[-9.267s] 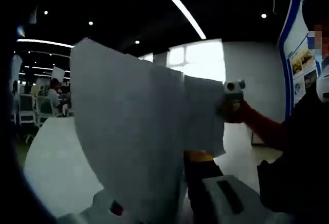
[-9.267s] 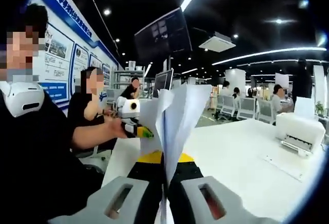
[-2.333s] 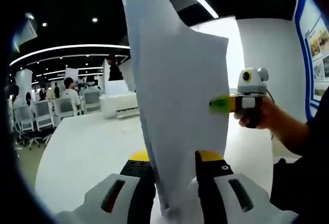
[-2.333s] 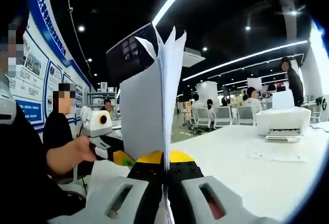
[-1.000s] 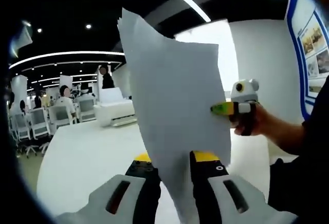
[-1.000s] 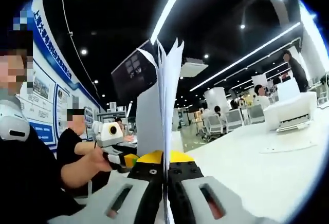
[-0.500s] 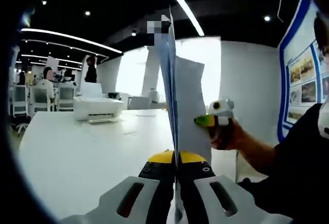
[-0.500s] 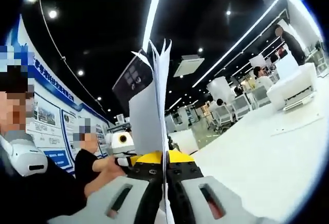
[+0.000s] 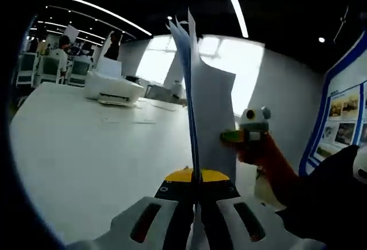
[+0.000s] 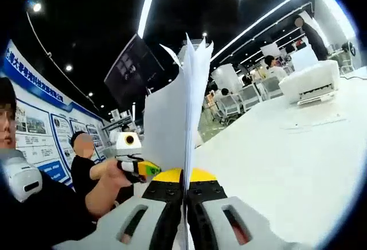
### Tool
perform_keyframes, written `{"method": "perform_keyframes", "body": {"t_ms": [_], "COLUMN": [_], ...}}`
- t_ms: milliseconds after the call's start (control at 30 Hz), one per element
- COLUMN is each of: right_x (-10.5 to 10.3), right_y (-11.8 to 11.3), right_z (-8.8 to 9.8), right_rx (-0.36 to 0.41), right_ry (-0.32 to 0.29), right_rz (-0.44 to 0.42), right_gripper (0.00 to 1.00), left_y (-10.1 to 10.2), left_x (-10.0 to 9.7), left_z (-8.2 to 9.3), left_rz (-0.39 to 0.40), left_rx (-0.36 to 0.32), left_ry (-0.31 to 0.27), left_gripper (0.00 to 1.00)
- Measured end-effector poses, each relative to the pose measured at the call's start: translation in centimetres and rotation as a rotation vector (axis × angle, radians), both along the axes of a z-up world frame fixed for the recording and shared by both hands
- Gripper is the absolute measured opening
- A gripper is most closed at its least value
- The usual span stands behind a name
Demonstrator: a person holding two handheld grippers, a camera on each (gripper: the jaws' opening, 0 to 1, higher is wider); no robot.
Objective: Organize the stack of printing papers by aligning and flattening the scattered papers on the table
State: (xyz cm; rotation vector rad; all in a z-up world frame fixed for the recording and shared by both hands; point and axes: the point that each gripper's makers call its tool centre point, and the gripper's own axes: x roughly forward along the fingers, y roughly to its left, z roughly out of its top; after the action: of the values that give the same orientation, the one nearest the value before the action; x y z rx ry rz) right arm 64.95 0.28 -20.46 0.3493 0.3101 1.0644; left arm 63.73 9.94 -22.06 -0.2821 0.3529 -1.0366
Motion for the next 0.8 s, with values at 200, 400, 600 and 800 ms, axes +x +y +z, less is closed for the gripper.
{"method": "perform_keyframes", "body": {"t_ms": [200,400,600,800], "right_x": [3.0,5.2,6.1,6.7], "right_y": [-0.7,-1.7,-2.4,-2.4], "right_z": [-3.4,-5.6,-7.6,-9.8], "right_rx": [-0.098,-0.171,-0.246,-0.316], "right_ry": [0.016,0.003,-0.021,-0.029], "right_rz": [-0.066,-0.096,-0.130,-0.157], "right_gripper": [0.00,0.00,0.00,0.00], "left_y": [-0.8,-1.1,-1.6,-1.9], "left_x": [1.7,3.3,4.6,5.6], "left_z": [-2.7,-5.2,-7.2,-9.2], "left_rz": [0.021,0.037,0.051,0.069], "left_rx": [0.039,0.120,0.174,0.253], "left_ry": [0.031,0.009,-0.001,-0.028], "left_gripper": [0.06,0.06,0.06,0.06]}}
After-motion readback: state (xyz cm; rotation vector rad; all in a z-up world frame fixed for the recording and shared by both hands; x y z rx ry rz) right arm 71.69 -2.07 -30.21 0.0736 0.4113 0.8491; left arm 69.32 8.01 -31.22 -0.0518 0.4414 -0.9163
